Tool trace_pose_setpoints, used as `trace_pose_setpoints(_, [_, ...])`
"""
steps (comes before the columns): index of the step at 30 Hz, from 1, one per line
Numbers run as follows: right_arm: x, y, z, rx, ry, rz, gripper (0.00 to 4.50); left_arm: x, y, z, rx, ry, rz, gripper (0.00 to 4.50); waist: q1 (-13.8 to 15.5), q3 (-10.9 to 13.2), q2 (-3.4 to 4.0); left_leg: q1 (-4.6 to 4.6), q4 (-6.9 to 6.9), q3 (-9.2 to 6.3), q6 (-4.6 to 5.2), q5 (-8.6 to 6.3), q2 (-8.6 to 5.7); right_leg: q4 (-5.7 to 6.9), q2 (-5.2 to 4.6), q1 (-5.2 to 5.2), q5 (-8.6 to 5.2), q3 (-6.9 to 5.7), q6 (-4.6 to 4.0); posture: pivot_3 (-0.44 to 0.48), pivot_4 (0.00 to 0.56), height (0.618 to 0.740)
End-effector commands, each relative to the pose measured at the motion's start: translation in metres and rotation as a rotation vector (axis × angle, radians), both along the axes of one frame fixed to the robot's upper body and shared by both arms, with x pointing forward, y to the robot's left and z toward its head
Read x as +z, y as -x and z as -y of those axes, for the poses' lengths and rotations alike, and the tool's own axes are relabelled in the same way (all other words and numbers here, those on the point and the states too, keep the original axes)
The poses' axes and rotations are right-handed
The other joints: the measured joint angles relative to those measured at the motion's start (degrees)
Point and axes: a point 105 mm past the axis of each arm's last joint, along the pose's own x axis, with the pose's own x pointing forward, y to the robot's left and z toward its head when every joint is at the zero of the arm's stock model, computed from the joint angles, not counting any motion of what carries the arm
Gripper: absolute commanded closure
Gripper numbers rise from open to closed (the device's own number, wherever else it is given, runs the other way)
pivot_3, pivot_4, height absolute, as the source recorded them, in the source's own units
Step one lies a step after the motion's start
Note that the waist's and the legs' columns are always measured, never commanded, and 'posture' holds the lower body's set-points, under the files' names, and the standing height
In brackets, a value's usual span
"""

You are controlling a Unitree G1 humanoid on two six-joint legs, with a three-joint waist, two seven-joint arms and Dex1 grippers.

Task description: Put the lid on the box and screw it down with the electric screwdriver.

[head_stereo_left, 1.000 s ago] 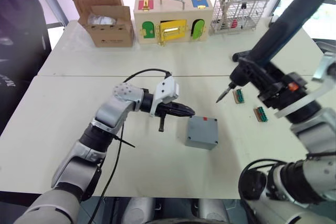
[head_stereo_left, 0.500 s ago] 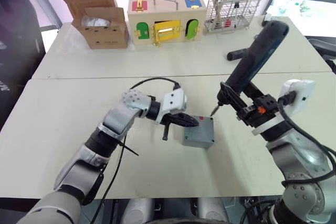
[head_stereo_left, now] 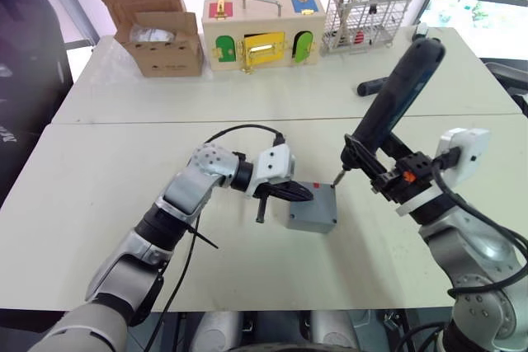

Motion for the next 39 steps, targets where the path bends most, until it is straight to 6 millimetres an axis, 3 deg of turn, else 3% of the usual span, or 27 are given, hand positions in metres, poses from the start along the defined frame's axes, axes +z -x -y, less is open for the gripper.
trace_pose_setpoints(1, [0.011, 0.008, -0.005, 0.023, 0.010, 0.068, 2.60, -0.007, 0.003, 0.002, -0.003, -0.021, -0.005, 4.50, 0.03, 0.00, -0.01, 0.00, 0.00, 0.00, 0.01, -0.01, 0.00, 0.00, 0.00, 0.01, 0.00, 0.00, 0.00, 0.000, 0.150, 0.694])
trace_pose_setpoints(13, [-0.018, 0.004, -0.016, 0.050, 0.159, 0.020, 2.60, -0.007, 0.005, 0.005, -0.010, -0.018, 0.004, 4.50, -0.02, -0.16, -0.32, 0.59, -0.04, 0.00, 0.17, -0.11, 0.01, -0.10, 0.00, 0.57, -0.06, 0.01, 0.04, 0.000, 0.150, 0.694])
trace_pose_setpoints(18, [-0.047, 0.001, -0.023, 0.060, 0.159, -0.088, 2.60, -0.014, 0.008, 0.004, -0.017, -0.053, 0.023, 4.50, 0.00, -0.63, -0.93, 0.68, -0.07, 0.00, 0.16, -0.11, 0.04, -0.10, 0.01, 0.63, -0.07, 0.02, 0.04, 0.000, 0.150, 0.694])
trace_pose_setpoints(24, [-0.066, 0.005, -0.028, 0.063, 0.158, -0.143, 2.60, -0.019, 0.012, 0.005, -0.012, -0.050, -0.013, 4.50, -0.01, -1.40, -1.73, 0.76, -0.14, -0.04, 0.15, -0.13, 0.10, -0.16, 0.04, 0.69, -0.09, 0.03, 0.01, 0.000, 0.150, 0.694])
trace_pose_setpoints(39, [-0.081, 0.008, -0.031, 0.058, 0.142, -0.171, 2.60, -0.024, 0.015, 0.003, 0.000, -0.069, -0.066, 4.50, -0.02, -2.09, -2.01, 0.89, -0.21, -0.09, 0.40, -0.29, 0.16, -0.21, 0.06, 0.71, -0.28, 0.09, -0.32, 0.000, 0.150, 0.694])
